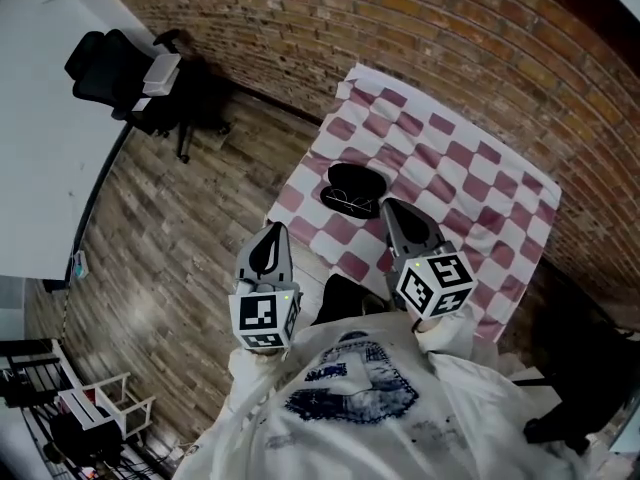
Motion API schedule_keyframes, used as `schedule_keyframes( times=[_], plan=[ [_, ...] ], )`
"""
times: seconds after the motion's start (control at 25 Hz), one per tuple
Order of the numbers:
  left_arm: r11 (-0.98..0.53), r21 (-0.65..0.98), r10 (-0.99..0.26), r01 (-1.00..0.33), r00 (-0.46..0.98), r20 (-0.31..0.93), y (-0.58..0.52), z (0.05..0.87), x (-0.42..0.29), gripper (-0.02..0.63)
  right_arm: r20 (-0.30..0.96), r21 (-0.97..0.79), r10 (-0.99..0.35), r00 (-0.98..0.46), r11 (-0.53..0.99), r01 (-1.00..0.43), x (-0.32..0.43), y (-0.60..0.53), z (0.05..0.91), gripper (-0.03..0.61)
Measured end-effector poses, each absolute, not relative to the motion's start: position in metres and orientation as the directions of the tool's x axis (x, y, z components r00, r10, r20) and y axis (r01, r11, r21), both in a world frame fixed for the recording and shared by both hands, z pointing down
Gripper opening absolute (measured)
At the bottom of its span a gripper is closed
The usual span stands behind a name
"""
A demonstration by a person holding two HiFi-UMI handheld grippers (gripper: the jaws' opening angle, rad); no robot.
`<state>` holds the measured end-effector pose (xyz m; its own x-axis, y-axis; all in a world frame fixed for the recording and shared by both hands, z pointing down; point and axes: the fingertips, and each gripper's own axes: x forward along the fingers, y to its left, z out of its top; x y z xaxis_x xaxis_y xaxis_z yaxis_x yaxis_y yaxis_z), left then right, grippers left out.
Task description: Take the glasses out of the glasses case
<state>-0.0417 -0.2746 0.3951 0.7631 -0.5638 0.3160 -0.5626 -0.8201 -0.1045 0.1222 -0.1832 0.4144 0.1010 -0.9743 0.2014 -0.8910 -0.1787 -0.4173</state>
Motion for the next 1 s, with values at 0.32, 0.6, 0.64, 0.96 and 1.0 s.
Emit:
schedule_keyframes(
  times=[0.32,0.6,0.64,0.96,1.0],
  plan=[
    [-0.886,-0.096,-0.457,-0.454,0.820,0.345,-0.315,0.410,-0.002,0.009,0.229,-0.413,-0.954,0.193,-0.275,-0.868,0.146,-0.210,0.423,0.014],
    [-0.936,-0.089,-0.350,-0.342,0.862,0.367,-0.344,0.419,0.032,0.009,0.253,-0.412,-0.924,0.286,-0.370,-0.833,0.162,-0.225,0.430,0.014],
    [-0.942,-0.088,-0.334,-0.325,0.867,0.370,-0.348,0.419,0.036,0.009,0.255,-0.411,-0.919,0.301,-0.385,-0.826,0.164,-0.226,0.431,0.014],
    [-0.981,-0.101,-0.194,-0.166,0.892,0.409,-0.359,0.437,0.061,0.009,0.259,-0.406,-0.871,0.418,-0.491,-0.771,0.171,-0.222,0.435,0.014],
    [-0.984,-0.101,-0.175,-0.146,0.891,0.419,-0.359,0.440,0.064,0.009,0.259,-0.406,-0.864,0.432,-0.503,-0.763,0.172,-0.220,0.435,0.014]
  ],
)
